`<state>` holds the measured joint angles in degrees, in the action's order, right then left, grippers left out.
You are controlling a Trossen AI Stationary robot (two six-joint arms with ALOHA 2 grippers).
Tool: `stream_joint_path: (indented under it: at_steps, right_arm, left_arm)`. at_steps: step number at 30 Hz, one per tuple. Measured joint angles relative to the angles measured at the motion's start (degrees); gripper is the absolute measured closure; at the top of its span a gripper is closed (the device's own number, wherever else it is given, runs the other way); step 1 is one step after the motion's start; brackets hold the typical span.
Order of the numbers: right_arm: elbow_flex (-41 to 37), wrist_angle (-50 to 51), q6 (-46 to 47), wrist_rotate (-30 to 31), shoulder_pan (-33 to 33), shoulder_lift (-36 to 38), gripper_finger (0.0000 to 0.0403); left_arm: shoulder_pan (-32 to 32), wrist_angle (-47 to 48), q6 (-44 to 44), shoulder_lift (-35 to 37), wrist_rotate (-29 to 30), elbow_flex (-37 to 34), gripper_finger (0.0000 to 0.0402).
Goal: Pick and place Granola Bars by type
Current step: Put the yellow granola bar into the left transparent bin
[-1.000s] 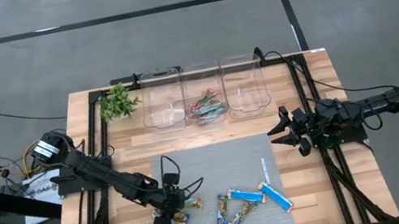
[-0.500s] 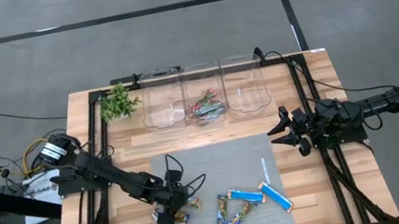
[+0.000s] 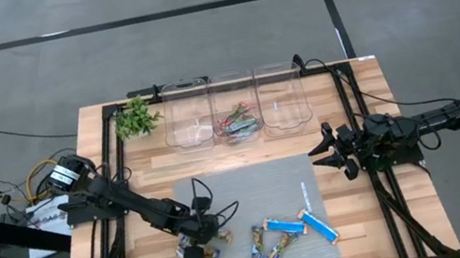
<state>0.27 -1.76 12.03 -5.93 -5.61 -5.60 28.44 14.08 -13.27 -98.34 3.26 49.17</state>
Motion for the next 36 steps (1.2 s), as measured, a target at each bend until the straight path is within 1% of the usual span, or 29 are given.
stream_joint_path:
  at_steps: [3,5,7,11,14,17,20,22,26,30,36]
  right_arm:
    - [0.0,0.0,0.0,0.0,0.0,0.0,0.0259]
    - [0.0,0.0,0.0,0.0,0.0,0.0,0.026]
    - [0.0,0.0,0.0,0.0,0.0,0.0,0.0261]
    - [0.0,0.0,0.0,0.0,0.0,0.0,0.0261]
    - [0.0,0.0,0.0,0.0,0.0,0.0,0.0259]
    - [0.0,0.0,0.0,0.0,0.0,0.0,0.026]
    - [0.0,0.0,0.0,0.0,0.0,0.0,0.0262]
    - [0.0,0.0,0.0,0.0,0.0,0.0,0.0262]
    - [0.0,0.0,0.0,0.0,0.0,0.0,0.0259]
    - [0.0,0.0,0.0,0.0,0.0,0.0,0.026]
    - [0.0,0.0,0.0,0.0,0.0,0.0,0.0261]
  left_arm:
    - [-1.0,0.5,-2.0,-0.1,-0.3,0.8,0.0367]
    - [-1.8,0.6,-3.6,0.1,-0.3,1.6,0.0374]
    - [-2.7,0.5,-4.9,1.1,-0.2,2.6,0.0375]
    - [-4.6,0.3,-6.6,3.5,0.7,4.8,0.0357]
    - [-6.4,-1.0,-6.8,6.5,2.7,6.4,0.0351]
    - [-8.7,-2.6,-6.8,9.5,6.4,8.4,0.0355]
    - [-11.3,-6.3,-6.8,12.1,9.8,10.1,0.0363]
    - [-13.0,-9.4,-6.9,13.5,10.9,11.1,0.0366]
    - [-16.1,-15.1,-7.7,15.4,10.9,13.0,0.0368]
    - [-17.6,-18.3,-7.8,16.5,10.5,14.6,0.0365]
    - [-18.7,-17.6,-7.4,17.1,8.7,15.0,0.0365]
